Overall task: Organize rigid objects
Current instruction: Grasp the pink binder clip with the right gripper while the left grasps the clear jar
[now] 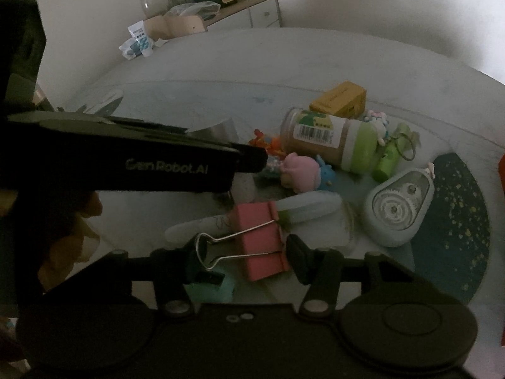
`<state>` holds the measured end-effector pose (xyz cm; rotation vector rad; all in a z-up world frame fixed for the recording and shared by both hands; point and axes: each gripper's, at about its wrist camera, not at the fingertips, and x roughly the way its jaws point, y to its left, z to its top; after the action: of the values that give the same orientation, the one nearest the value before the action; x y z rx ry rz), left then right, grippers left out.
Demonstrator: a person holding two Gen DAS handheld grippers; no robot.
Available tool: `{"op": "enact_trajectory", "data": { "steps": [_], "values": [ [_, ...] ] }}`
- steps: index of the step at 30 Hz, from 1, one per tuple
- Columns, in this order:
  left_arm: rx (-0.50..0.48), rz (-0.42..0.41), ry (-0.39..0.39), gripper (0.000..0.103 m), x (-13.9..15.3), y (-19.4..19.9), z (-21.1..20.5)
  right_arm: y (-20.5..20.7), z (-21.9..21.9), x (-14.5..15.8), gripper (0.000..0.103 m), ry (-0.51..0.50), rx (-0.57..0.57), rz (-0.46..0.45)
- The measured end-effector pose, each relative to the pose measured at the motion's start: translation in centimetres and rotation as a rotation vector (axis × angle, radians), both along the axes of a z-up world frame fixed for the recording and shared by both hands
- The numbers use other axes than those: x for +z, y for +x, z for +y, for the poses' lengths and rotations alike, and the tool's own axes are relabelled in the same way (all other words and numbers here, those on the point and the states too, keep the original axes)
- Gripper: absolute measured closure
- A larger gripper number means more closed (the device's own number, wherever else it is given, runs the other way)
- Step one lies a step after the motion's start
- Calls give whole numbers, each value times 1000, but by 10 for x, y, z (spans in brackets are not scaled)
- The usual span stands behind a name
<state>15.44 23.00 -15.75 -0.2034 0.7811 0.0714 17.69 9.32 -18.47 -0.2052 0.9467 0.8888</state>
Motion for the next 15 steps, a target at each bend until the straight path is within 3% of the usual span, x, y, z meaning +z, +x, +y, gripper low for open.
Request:
{"op": "enact_trajectory", "data": {
  "steps": [5, 15],
  "values": [
    [-1, 8, -21, 59, -3, 1, 2, -1, 0, 2, 61, -3, -21, -7],
    [-10, 10, -53, 62, -2, 2, 6, -4, -4, 8, 78, -16, -50, -46]
  ]
}}
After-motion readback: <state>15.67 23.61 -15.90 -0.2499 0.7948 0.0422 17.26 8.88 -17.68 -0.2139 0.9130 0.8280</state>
